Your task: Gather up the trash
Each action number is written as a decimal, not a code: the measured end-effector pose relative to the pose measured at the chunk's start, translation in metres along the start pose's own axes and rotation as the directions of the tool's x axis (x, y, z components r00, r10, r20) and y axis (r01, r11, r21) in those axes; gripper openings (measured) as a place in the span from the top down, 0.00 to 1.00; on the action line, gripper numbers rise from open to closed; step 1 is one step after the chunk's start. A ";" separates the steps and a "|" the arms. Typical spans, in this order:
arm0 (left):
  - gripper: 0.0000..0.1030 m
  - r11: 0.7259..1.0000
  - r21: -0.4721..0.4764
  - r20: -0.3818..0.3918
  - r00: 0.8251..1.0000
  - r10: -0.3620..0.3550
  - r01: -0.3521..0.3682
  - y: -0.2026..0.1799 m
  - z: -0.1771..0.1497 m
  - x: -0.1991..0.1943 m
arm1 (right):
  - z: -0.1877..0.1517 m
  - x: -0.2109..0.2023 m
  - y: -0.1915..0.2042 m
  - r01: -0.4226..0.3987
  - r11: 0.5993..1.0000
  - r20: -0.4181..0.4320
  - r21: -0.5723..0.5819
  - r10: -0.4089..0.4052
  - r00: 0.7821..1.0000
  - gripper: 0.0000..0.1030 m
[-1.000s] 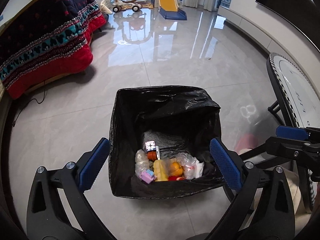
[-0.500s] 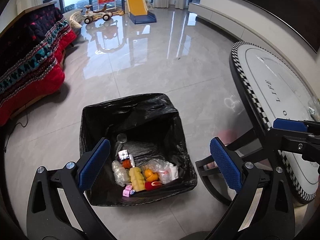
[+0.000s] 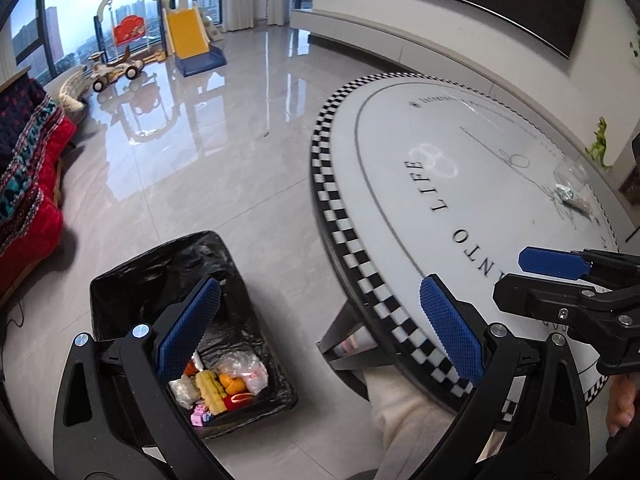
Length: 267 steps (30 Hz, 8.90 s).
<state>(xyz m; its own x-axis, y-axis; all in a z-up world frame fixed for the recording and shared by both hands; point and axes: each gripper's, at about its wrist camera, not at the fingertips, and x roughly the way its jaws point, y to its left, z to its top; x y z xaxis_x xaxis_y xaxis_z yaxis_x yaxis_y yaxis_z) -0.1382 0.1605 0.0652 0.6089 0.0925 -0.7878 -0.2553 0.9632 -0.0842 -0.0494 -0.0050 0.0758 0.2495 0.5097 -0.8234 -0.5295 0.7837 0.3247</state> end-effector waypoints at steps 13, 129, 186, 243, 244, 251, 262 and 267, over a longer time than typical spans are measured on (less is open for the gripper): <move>0.06 0.951 0.268 -0.058 0.988 -0.144 0.155 -0.153 0.034 0.037 | -0.007 -0.060 -0.147 0.165 0.959 0.058 0.229 -0.183 0.981 0.30; 0.66 0.998 0.063 -0.134 0.991 0.015 -0.007 0.071 -0.029 0.008 | 0.049 0.059 0.080 0.072 0.994 -0.145 -0.080 -0.083 0.986 0.96; 0.06 0.996 0.074 -0.065 0.996 0.054 -0.049 -0.007 0.039 0.024 | 0.021 0.013 0.004 0.105 0.994 -0.038 -0.026 -0.106 0.994 0.22; 0.06 0.967 0.243 -0.069 0.996 -0.064 0.079 -0.219 0.057 0.139 | -0.049 -0.025 -0.230 0.515 0.794 0.115 0.323 -0.573 0.812 0.03; 0.06 0.967 0.243 -0.069 0.996 -0.064 0.079 -0.218 0.057 0.139 | -0.049 -0.025 -0.230 0.515 0.794 0.115 0.323 -0.573 0.812 0.03; 0.06 0.967 0.243 -0.069 0.996 -0.064 0.079 -0.219 0.057 0.139 | -0.049 -0.025 -0.230 0.515 0.794 0.114 0.323 -0.573 0.812 0.03; 0.06 0.967 0.243 -0.069 0.996 -0.064 0.079 -0.218 0.057 0.138 | -0.049 -0.025 -0.230 0.515 0.794 0.114 0.323 -0.573 0.812 0.03; 0.06 0.967 0.243 -0.069 0.996 -0.064 0.079 -0.219 0.057 0.139 | -0.048 -0.025 -0.229 0.515 0.794 0.114 0.323 -0.573 0.812 0.03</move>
<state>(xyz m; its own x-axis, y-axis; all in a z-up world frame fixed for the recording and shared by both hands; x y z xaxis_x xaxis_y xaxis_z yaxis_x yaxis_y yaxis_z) 0.0449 -0.0229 0.0087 0.5704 0.0131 -0.8213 -0.0162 0.9999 0.0047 0.0265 -0.2143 -0.0004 0.5985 0.0054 -0.8011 -0.0300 0.9994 -0.0156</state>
